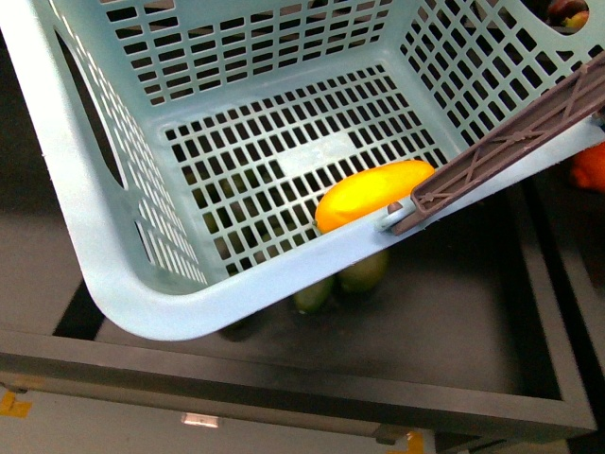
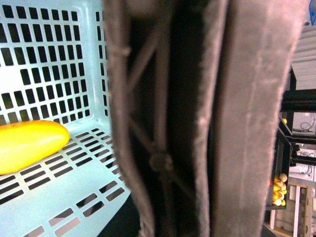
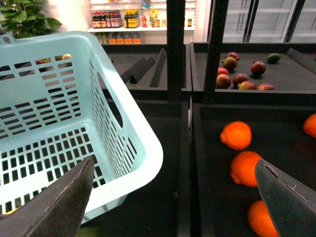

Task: Pick mango and avocado into basket

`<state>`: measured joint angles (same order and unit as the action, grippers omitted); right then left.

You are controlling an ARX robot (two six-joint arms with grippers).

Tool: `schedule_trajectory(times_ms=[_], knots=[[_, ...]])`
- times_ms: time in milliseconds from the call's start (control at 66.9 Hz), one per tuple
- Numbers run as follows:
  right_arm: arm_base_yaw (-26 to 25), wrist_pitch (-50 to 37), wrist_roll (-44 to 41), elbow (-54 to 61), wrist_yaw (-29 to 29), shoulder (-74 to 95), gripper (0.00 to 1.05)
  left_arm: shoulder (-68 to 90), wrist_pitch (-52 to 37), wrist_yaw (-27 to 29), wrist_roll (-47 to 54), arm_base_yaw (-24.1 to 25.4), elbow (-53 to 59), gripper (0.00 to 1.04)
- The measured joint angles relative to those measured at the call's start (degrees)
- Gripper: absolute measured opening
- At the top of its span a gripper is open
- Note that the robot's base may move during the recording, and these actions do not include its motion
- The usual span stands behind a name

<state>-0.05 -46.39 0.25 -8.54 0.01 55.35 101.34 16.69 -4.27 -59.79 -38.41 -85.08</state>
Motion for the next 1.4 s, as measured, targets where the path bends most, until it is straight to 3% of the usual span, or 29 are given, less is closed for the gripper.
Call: schedule_trajectory(times_ms=[866, 881, 956, 986, 1046, 1105, 1210, 1300, 1404], knots=[[0.1, 0.0, -0.1, 0.0, -0.1, 0.1, 0.96, 0.0, 0.0, 1.5, 0.9, 0.9, -0.1, 0.15], [0.2, 0.8, 0.6, -0.2, 0.7, 0.1, 0.96, 0.0, 0.0, 1.5, 0.9, 0.9, -0.1, 0.15], [1.0, 21.9, 9.0, -7.7, 10.2, 0.4, 0.96, 0.1, 0.0, 1.1, 1.0, 0.9, -0.1, 0.15], [-0.1, 31.9, 14.5, -12.0, 12.9, 1.3, 0.96, 0.0, 0.0, 0.8, 0.6, 0.8, -0.1, 0.15], [-3.4, 47.5, 22.4, -18.1, 12.5, 3.3, 0.96, 0.0, 0.0, 0.1, 0.4, 0.5, -0.1, 0.15], [-6.8, 54.8, 25.4, -20.5, 10.5, 5.4, 0.96, 0.1, 0.0, -0.2, 0.3, 0.2, -0.1, 0.15], [-14.5, 54.2, 27.7, -22.3, 8.0, 12.1, 0.96, 0.1, 0.0, -0.4, 0.1, 0.0, -0.1, 0.15], [-22.1, 47.8, 28.0, -25.6, 6.1, 22.5, 0.96, 0.1, 0.0, -0.4, 0.1, -0.3, -0.1, 0.15], [-27.2, 40.1, 25.7, -30.6, 4.4, 35.9, 0.96, 0.1, 0.0, -0.2, 0.0, -0.2, -0.1, 0.15]])
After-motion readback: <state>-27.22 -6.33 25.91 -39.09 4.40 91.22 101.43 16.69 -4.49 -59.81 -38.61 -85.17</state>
